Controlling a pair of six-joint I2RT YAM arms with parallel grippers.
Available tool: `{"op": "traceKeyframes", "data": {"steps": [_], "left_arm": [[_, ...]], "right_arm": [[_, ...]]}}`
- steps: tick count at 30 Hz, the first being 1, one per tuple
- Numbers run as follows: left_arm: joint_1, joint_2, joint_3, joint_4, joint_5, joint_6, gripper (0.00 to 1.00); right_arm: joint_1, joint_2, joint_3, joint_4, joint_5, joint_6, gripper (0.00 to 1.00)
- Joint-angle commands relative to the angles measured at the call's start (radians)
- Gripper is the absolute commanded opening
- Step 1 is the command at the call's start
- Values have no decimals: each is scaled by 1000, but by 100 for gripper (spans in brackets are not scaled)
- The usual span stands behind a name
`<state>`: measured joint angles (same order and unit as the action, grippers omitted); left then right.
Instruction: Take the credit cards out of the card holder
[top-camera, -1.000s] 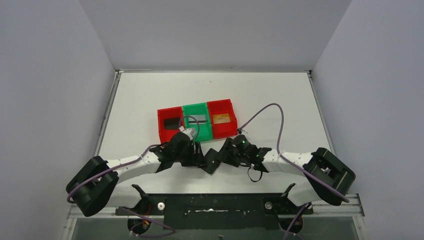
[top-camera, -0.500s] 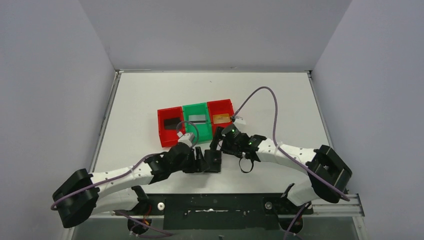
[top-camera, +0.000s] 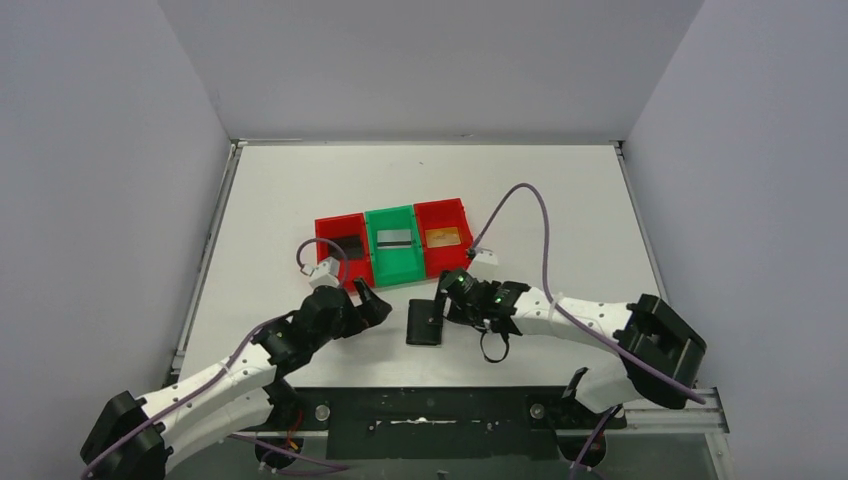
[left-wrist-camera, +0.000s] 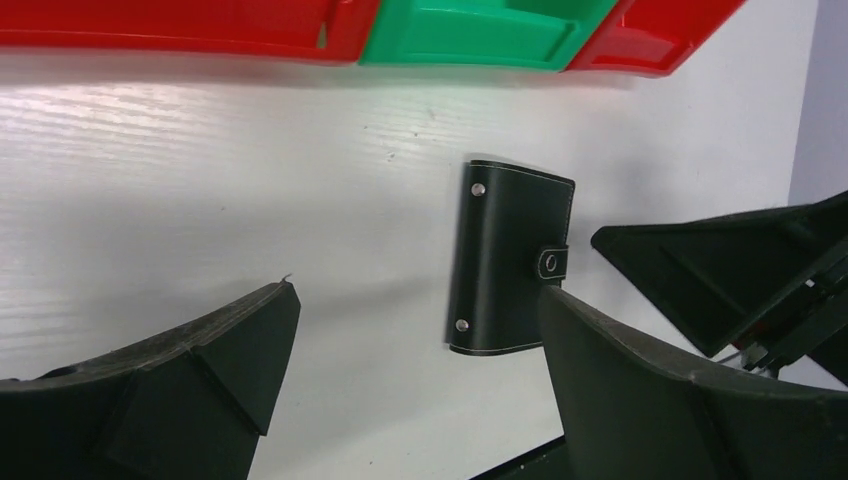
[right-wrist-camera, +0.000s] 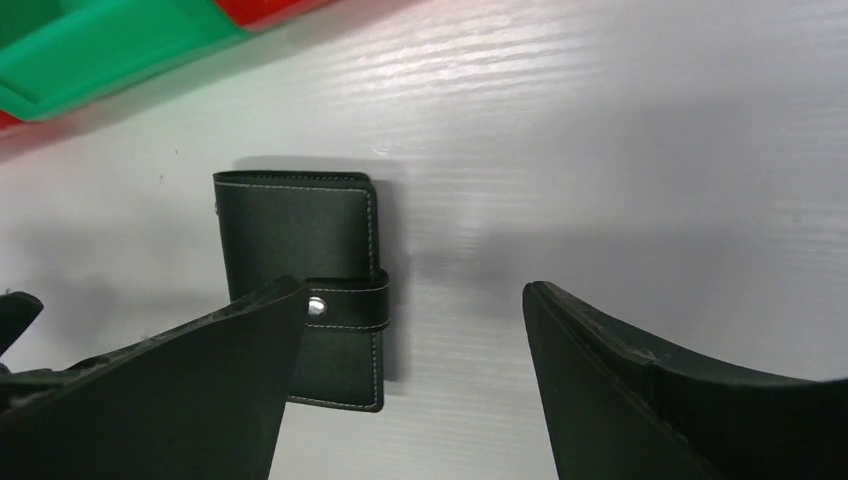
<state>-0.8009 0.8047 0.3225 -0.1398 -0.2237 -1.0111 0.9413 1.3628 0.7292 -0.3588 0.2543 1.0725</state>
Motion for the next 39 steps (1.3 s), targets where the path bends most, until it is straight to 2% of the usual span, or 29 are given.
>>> {"op": "traceKeyframes", "data": {"steps": [1,4,10,12,20,23,25,32,39], "left_arm": [[56,12,-4,33,118,7,89],[58,36,8,17,133,9,83],[60,55,5,32,156,14,77],[60,61,3,34,161,12,76],[60,95,9,58,196,36,73],[59,132,29,63,214,57,72],[58,164,47,72,231,77,71],[44,332,138,76,276,148,65],[-25,465,219,78,243,164,61]], "right_arm": [[60,97,121,-4,40,14,79],[85,156,179,-29,43,5,76],[90,224,226,-71,44,5,68],[90,242,238,-76,38,-4,63],[93,298,281,-113,11,-31,55],[91,313,286,-122,9,-31,48],[93,310,288,-129,16,-29,40],[85,243,231,-40,-19,-48,32],[31,186,156,69,-99,-71,22]]}}
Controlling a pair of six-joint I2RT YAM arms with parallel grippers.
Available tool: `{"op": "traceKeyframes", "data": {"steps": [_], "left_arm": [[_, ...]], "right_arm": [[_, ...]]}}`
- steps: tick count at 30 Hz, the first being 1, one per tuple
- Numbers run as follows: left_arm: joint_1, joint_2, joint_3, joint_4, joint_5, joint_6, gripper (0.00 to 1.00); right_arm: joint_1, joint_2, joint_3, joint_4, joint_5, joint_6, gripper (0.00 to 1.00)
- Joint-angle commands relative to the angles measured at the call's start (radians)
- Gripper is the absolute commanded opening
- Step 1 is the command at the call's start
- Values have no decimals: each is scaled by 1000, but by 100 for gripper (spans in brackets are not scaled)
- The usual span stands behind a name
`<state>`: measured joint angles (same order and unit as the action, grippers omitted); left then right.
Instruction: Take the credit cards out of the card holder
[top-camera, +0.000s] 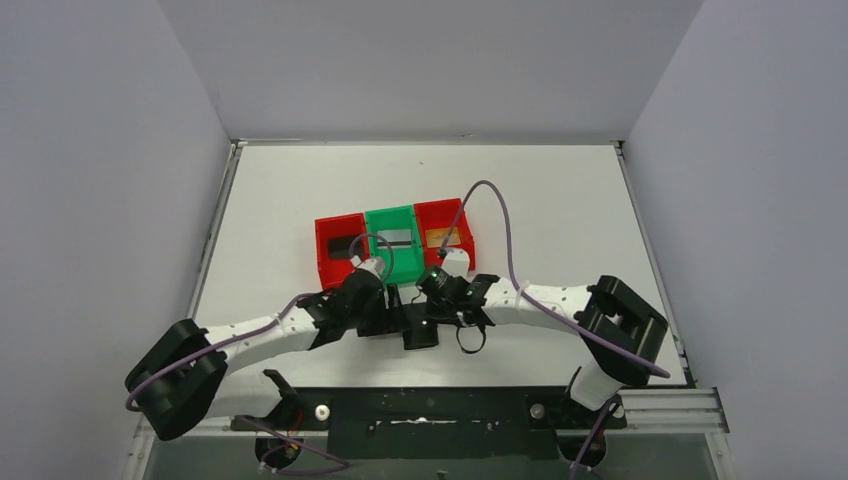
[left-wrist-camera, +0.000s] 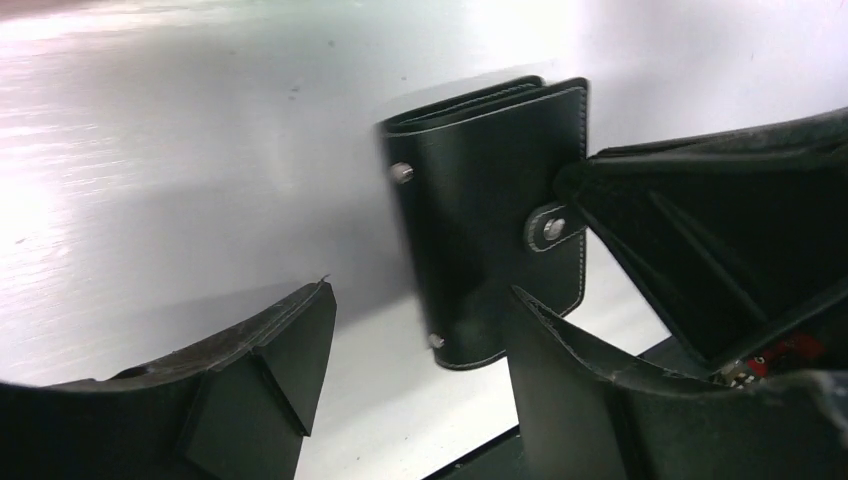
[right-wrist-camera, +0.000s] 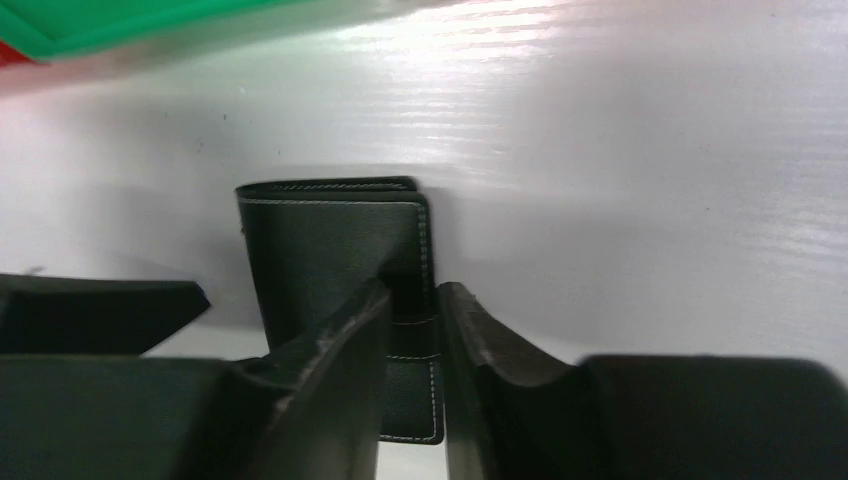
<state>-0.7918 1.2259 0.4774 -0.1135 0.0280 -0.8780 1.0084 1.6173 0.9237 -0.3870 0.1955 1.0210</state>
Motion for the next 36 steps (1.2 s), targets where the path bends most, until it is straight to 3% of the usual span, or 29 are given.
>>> {"op": "traceKeyframes", "data": {"steps": [1,3,7,11,21,36], "left_arm": [[-45,58,69,52,-16,28,60],[-67,88,70,47,-35,12,57],[-94,112,66,-13,-120,-62,43],[-95,60,3,50,-123,-92,42],[-88,61,-33,100,-90,-121,42],[-88,113,-24,90,-102,-155,37]], "right_arm": [[-48,-83,-60,137,-64,-21,22],[-70,-108,-99,195,-110,-20,24],[-57,-131,-83,123,-49,-29,42],[-21,-132,-57,69,-15,-38,53],[47,5,61,-3,16,-52,55],[78,74,113,-114,72,-36,48]]}}
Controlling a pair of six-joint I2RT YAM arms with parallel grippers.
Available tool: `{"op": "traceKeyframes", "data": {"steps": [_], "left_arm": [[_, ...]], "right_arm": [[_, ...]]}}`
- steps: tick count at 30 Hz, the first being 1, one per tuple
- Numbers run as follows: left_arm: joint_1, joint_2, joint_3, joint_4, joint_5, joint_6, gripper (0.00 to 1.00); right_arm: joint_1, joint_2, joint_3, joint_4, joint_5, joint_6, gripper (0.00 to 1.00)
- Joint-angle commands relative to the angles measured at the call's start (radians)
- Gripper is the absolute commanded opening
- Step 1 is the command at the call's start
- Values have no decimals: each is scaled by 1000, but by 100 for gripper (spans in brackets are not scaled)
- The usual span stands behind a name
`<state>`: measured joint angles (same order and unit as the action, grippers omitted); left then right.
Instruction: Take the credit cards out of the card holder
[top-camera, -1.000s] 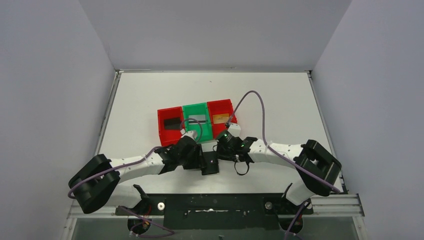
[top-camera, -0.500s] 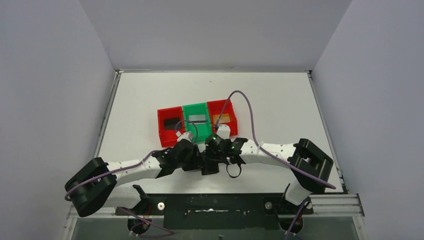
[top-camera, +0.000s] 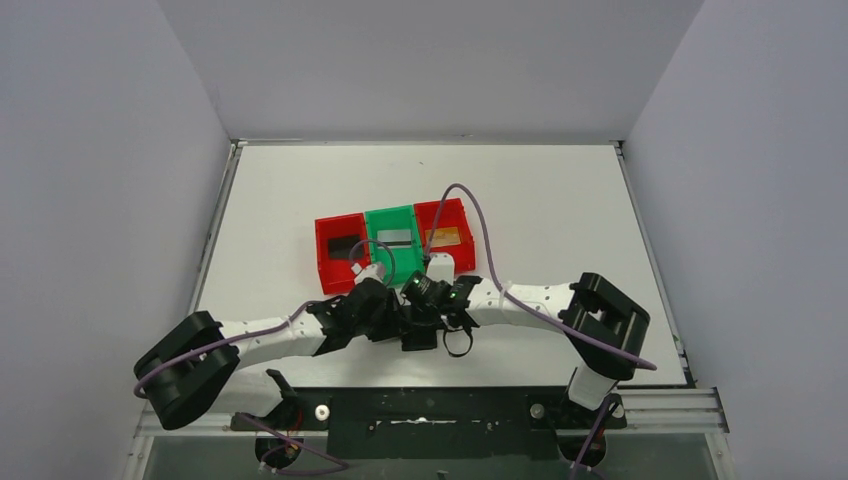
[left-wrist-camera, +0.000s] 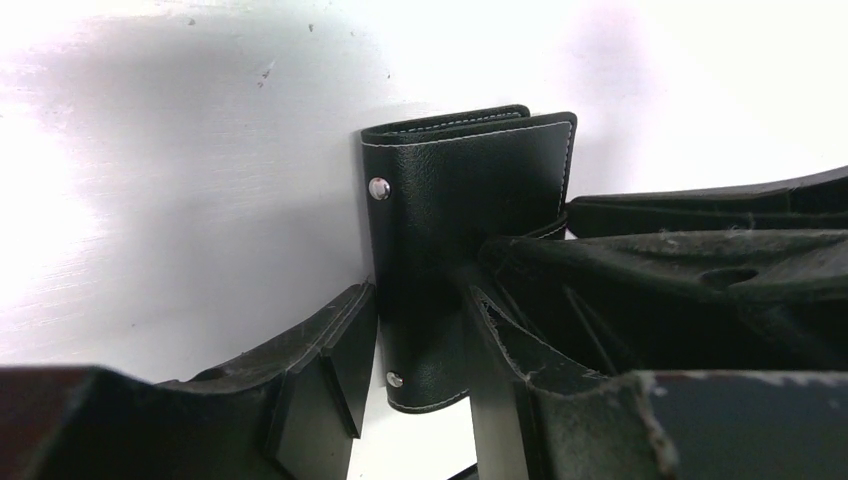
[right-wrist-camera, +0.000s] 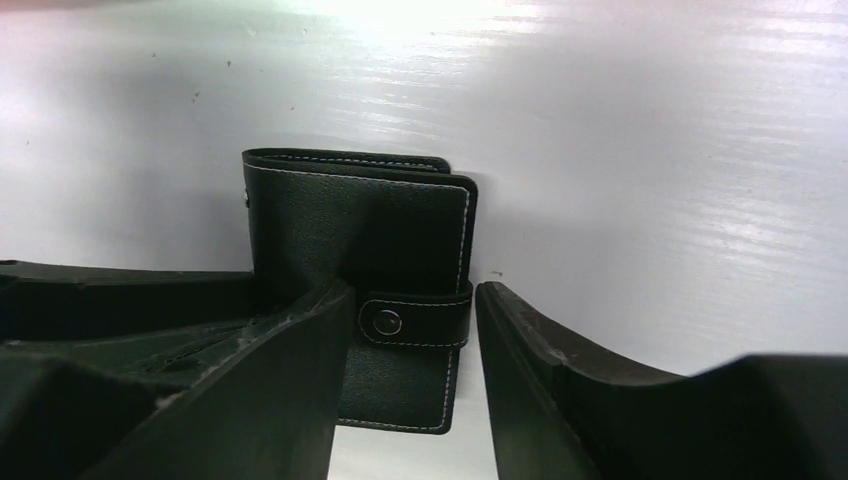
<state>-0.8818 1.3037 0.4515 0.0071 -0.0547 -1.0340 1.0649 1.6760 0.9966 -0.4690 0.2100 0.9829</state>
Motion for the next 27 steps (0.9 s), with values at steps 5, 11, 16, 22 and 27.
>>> {"op": "traceKeyframes", "data": {"steps": [5,11,16,22,27], "left_arm": [[1,51,9,-42,-18,2,35],[-1,58,7,-70,-39,-13,32],[-2,68,1,-88,-58,-21,31],[-4,94,0,-104,-71,-28,29],[-9,111,11,-98,-60,-23,29]], "right_arm": [[31,30,58,-56,75,2,39],[21,-25,10,27,44,-17,24],[-41,-124,-124,248,-110,-49,15],[-154,-225,-317,586,-383,-16,15],[-172,-236,-328,552,-369,-6,30]]}}
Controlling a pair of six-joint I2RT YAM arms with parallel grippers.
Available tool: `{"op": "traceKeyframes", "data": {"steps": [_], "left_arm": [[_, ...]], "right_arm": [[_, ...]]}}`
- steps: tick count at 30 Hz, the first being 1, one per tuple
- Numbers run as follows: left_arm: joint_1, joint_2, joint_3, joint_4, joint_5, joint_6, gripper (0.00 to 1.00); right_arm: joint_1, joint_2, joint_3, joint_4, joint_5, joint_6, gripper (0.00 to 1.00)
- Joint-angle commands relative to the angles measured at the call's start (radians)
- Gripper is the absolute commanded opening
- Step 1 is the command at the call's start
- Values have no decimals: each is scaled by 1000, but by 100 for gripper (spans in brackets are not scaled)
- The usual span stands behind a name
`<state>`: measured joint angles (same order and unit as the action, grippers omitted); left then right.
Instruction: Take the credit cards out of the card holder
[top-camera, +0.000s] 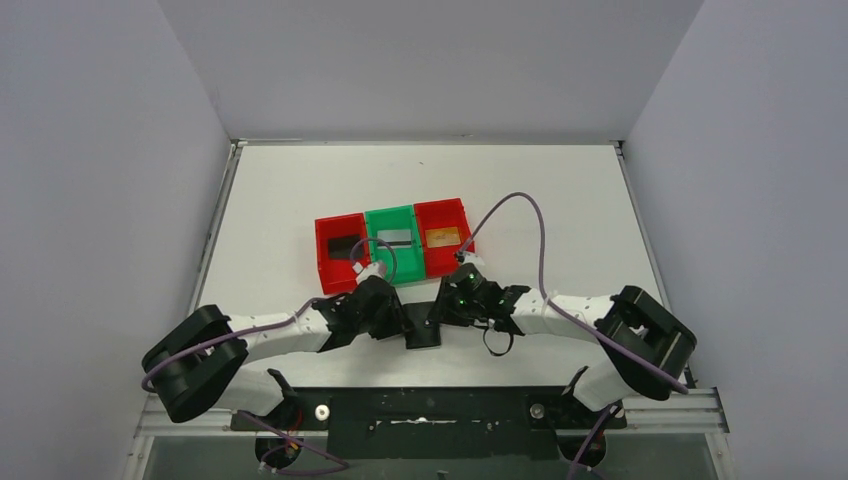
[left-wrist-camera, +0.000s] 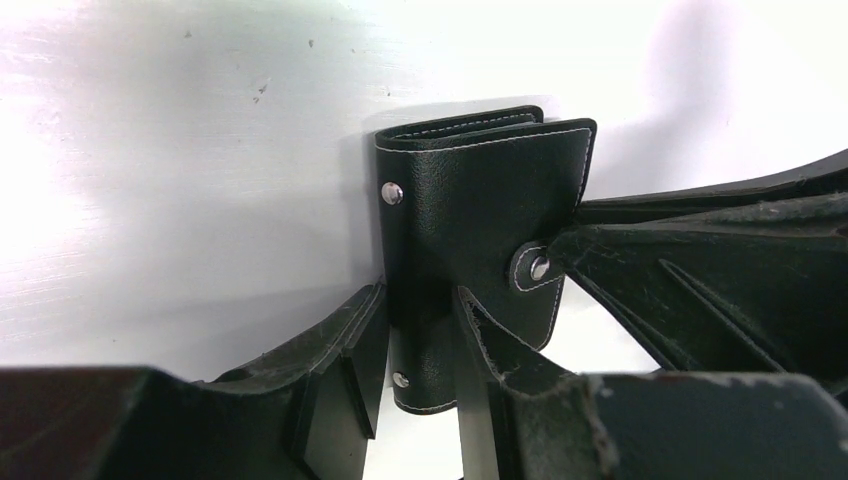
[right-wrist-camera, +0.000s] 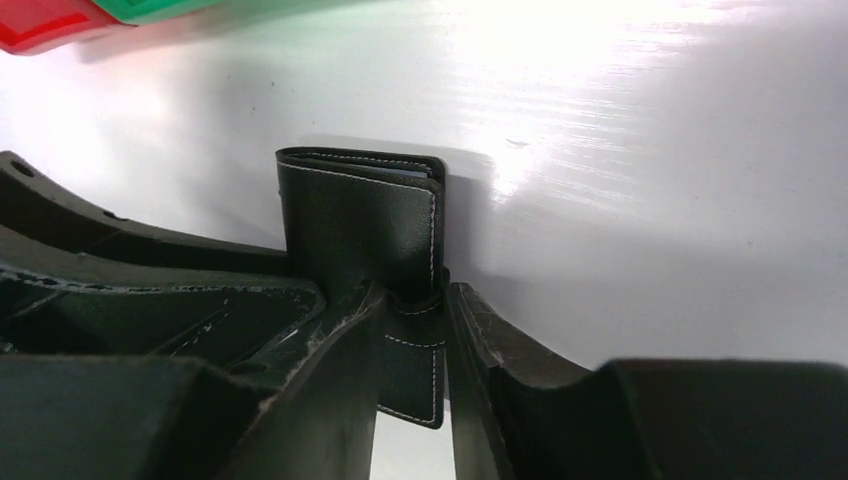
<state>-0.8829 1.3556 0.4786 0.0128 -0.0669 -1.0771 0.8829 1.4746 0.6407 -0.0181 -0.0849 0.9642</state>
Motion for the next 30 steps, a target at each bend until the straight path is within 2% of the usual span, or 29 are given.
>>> {"op": "traceKeyframes", "data": {"steps": [1,3,6,11,18,30], "left_arm": [[-10,57,-11,-101,-45,26,29],[-17,52,-4,-95,-44,32,29],[-18,47,-2,-87,-39,32,29],[-18,40,-7,-89,-41,29,29],[-19,42,-11,-80,-42,25,29],[-19,50,-8,-74,-35,28,29]], "right_arm": [[22,-35,51,43,-25,-6,36],[52,-31,116,-104,97,-33,49],[102,-3,206,-246,233,-52,59],[189,72,301,-395,369,-10,60],[221,123,354,-515,467,33,59],[227,178,358,-436,380,-21,60]]}}
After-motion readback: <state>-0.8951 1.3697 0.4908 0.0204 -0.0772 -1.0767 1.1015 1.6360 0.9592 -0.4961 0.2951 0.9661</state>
